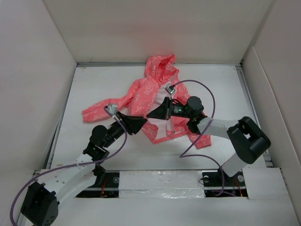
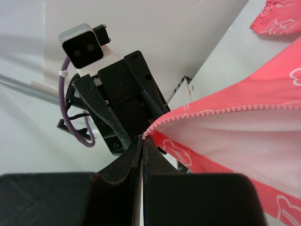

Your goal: Zip up the jacket

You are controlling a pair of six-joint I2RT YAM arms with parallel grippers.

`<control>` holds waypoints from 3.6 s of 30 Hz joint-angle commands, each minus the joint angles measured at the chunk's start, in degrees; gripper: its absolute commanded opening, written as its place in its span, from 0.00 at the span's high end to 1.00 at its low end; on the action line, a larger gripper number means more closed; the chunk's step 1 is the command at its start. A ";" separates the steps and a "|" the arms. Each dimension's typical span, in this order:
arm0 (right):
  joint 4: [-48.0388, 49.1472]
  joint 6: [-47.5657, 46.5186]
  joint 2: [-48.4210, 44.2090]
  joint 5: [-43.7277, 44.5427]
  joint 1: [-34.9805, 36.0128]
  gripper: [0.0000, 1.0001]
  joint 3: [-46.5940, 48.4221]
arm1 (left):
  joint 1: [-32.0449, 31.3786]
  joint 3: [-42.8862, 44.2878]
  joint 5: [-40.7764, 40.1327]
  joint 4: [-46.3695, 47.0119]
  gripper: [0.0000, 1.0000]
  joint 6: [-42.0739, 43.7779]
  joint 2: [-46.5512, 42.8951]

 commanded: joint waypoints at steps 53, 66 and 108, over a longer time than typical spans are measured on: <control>-4.73 -8.56 -10.10 7.98 -3.70 0.39 -8.10 | 1.59 5.86 -0.10 -4.88 1.00 -14.54 -0.24; -58.27 -21.77 -52.10 53.53 1.83 1.00 -26.28 | 2.12 4.46 2.97 -0.85 1.00 -14.63 2.93; -56.06 -37.92 -13.90 56.22 6.48 0.85 -5.31 | 2.65 4.19 1.66 -8.84 1.00 -7.51 -0.06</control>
